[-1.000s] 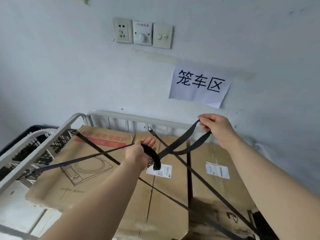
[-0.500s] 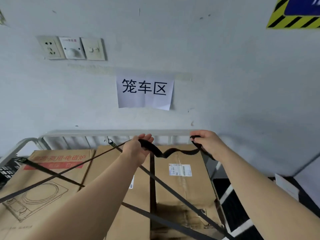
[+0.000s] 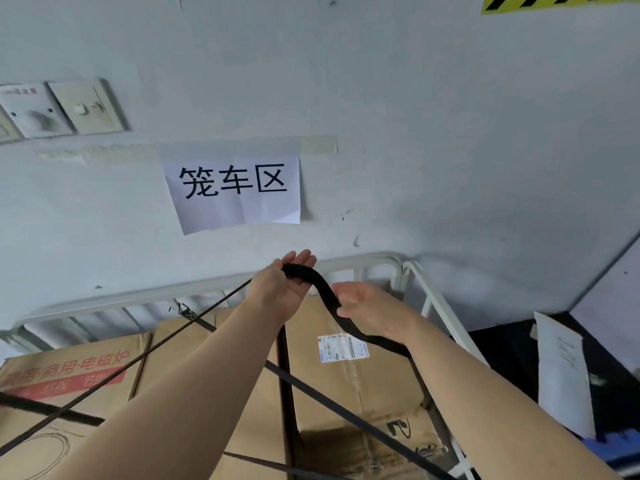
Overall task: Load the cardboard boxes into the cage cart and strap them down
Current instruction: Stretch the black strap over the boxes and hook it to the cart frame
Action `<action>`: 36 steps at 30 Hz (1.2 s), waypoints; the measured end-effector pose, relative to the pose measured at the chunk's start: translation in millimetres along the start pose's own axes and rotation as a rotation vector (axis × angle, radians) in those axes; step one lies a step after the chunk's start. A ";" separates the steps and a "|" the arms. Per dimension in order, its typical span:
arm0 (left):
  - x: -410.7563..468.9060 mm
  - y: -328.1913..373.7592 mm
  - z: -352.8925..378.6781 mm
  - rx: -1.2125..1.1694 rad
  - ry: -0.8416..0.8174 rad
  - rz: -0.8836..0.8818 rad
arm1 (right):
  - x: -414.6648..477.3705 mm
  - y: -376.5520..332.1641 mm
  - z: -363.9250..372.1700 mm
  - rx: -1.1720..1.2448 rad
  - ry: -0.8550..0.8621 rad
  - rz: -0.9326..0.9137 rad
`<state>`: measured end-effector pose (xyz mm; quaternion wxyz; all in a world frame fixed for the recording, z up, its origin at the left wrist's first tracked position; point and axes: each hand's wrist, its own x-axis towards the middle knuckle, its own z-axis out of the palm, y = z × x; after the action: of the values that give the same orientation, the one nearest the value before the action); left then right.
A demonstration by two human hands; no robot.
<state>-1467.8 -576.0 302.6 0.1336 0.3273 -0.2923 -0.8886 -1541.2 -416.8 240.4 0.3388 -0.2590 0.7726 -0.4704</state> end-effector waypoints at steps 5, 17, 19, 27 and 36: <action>24.4 3.7 -4.7 0.001 0.049 0.010 | 10.1 10.4 -11.3 -0.072 0.092 0.010; 21.8 -26.6 -27.3 0.870 -0.214 -0.242 | -20.1 39.8 -90.9 -0.078 0.366 0.117; 20.7 -35.4 -21.8 1.172 -0.298 -0.077 | -28.1 36.0 -90.0 -0.061 0.354 0.097; -8.3 -50.5 -3.1 1.458 -0.495 0.061 | -71.9 9.3 -89.1 -0.122 0.338 0.089; -31.7 -62.3 2.3 1.540 -0.645 0.182 | -126.4 15.9 -79.3 -0.039 0.426 0.110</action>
<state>-1448.4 -512.0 282.2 -0.1460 0.0318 -0.8665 -0.4764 -1522.9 -275.5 287.4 0.1878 -0.1179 0.8486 -0.4803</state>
